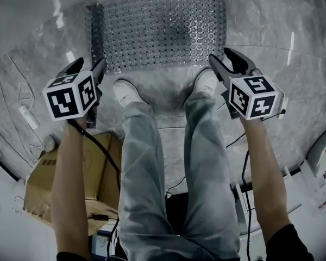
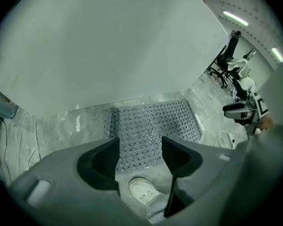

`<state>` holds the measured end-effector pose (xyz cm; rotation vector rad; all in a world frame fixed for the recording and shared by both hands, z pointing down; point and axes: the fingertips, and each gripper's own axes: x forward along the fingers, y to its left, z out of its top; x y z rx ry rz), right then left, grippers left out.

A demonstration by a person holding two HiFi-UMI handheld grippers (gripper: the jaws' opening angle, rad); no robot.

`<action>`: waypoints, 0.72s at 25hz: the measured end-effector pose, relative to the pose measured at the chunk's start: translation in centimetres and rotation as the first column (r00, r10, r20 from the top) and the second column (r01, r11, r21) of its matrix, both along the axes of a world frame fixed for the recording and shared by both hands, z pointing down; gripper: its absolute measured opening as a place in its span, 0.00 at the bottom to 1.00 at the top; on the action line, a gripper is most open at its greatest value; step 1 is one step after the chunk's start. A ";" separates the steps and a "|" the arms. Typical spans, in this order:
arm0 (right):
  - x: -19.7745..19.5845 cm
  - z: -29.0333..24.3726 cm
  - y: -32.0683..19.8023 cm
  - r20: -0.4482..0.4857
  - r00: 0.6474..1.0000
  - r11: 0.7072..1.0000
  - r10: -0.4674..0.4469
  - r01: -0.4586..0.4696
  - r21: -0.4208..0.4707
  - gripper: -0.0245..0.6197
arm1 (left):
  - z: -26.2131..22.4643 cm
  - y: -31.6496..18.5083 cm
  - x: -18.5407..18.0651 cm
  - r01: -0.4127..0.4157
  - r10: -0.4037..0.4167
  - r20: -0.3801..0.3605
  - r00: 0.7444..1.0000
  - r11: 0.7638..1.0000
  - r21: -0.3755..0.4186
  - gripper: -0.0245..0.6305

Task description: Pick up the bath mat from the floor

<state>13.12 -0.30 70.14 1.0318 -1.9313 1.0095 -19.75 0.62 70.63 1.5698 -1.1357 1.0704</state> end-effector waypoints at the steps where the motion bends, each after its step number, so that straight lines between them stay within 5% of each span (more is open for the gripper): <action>1: 0.2 0.7 0.0 -0.004 1.000 1.000 0.001 -0.001 -0.009 0.39 | 0.8 -0.1 -0.2 0.001 -0.001 0.000 1.000 1.000 -0.007 0.48; 8: 2.7 6.4 -0.1 -0.057 0.998 0.994 0.038 -0.043 -0.098 0.46 | 6.2 -0.4 -0.4 0.005 -0.007 -0.038 0.999 0.998 -0.056 0.52; 18: 5.6 13.4 -1.2 -0.046 0.988 0.971 0.145 -0.151 -0.185 0.53 | 12.0 -1.3 -4.1 0.029 -0.028 0.009 1.000 0.993 -0.111 0.57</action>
